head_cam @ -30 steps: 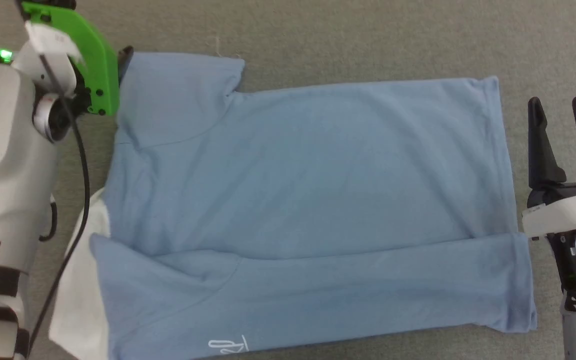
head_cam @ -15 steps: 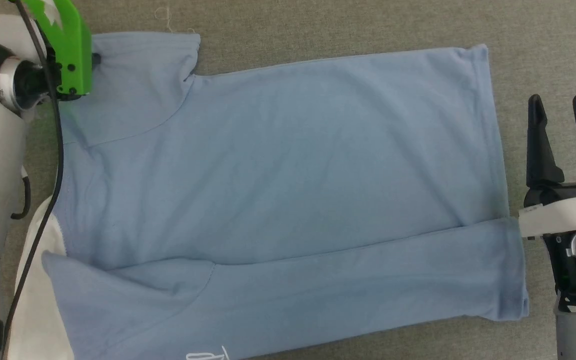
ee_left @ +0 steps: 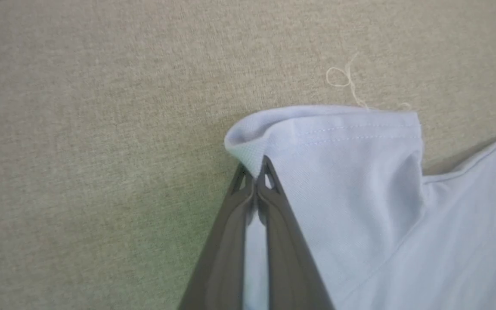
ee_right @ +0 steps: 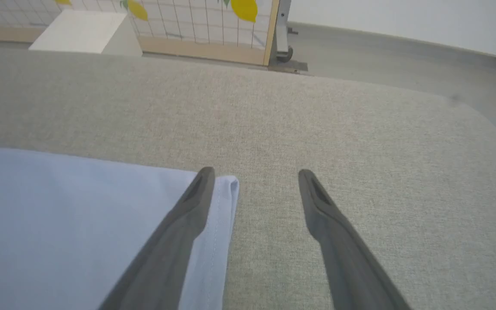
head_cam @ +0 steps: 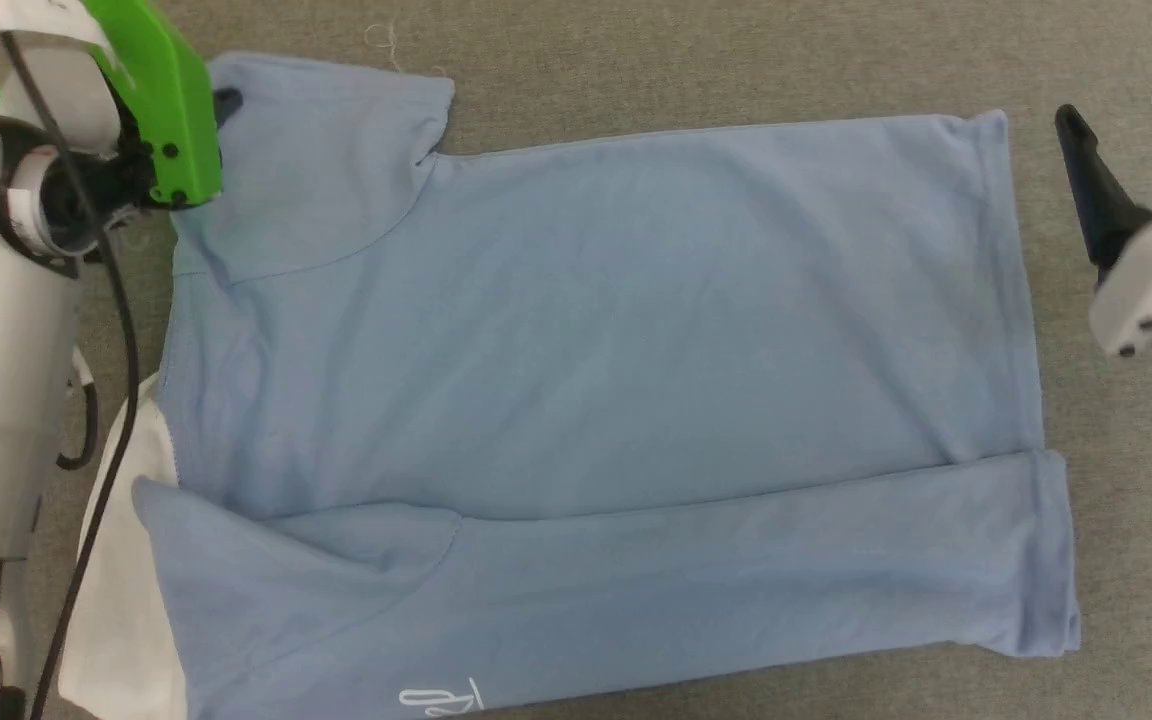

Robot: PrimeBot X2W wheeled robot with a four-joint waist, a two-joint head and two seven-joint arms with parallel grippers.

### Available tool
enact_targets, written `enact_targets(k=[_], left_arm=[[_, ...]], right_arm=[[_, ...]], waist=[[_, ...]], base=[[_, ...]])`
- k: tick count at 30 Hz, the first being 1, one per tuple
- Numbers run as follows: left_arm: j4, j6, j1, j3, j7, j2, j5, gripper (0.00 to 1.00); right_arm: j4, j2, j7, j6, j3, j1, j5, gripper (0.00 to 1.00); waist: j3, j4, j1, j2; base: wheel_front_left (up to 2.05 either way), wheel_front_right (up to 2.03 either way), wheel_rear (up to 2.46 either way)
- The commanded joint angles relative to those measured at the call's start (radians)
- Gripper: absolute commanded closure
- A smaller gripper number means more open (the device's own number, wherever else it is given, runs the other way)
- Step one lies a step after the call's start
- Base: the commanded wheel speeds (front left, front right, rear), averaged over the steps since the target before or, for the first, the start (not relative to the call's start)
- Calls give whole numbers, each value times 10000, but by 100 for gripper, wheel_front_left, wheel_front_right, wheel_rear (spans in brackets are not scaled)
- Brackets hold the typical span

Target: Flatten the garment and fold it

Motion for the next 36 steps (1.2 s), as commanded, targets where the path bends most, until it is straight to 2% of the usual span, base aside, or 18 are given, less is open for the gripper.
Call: enact_targets(k=[1, 5, 8, 13, 21, 22, 23, 24, 30, 36], left_arm=[[-219, 83, 141, 96, -86, 92, -131, 100], [-987, 149, 286, 308, -128, 226, -319, 100], [-1566, 175, 363, 374, -140, 289, -392, 100], [-2254, 210, 441, 444, -135, 425, -435, 100], [-2783, 247, 623, 523, -226, 520, -521, 100], [-2803, 245, 645, 518, -239, 517, -532, 100], [-2816, 244, 659, 514, -263, 522, -527, 100], [-2811, 245, 677, 518, -284, 519, -536, 100], [-2681, 168, 843, 561, -589, 350, -712, 100], [-2606, 120, 1116, 679, -1035, 91, -963, 100]], right_arm=[[128, -210, 840, -15, 274, -404, -61, 0], [454, -793, 3475, -15, 907, -1501, -94, 0], [667, -895, 5299, -15, 1104, -2092, -214, 0], [725, -777, 6557, -15, 1508, -2551, -421, 0], [892, -502, 8023, -15, 1835, -2325, -561, 0], [853, -481, 8160, -15, 1766, -2302, -566, 57], [792, -431, 8235, -15, 1651, -2300, -575, 83], [755, -416, 8331, -15, 1588, -2286, -598, 100], [425, -352, 7893, -15, 1245, -2332, -665, 100], [553, -473, 6909, -15, 1185, -2021, -445, 100]], waist=[[74, 80, -1, 35], [326, 307, -1, 35], [635, 541, -1, 35], [1107, 781, -1, 35], [1435, 928, -1, 35], [1429, 933, -1, 35], [1416, 930, -1, 35], [1389, 920, -1, 35], [827, 838, -1, 35], [-483, 851, -1, 35]], base=[[0, 0, 0], [0, 0, 0], [0, 0, 0], [0, 0, 0], [0, 0, 0], [0, 0, 0], [0, 0, 0], [0, 0, 0], [0, 0, 0], [0, 0, 0]])
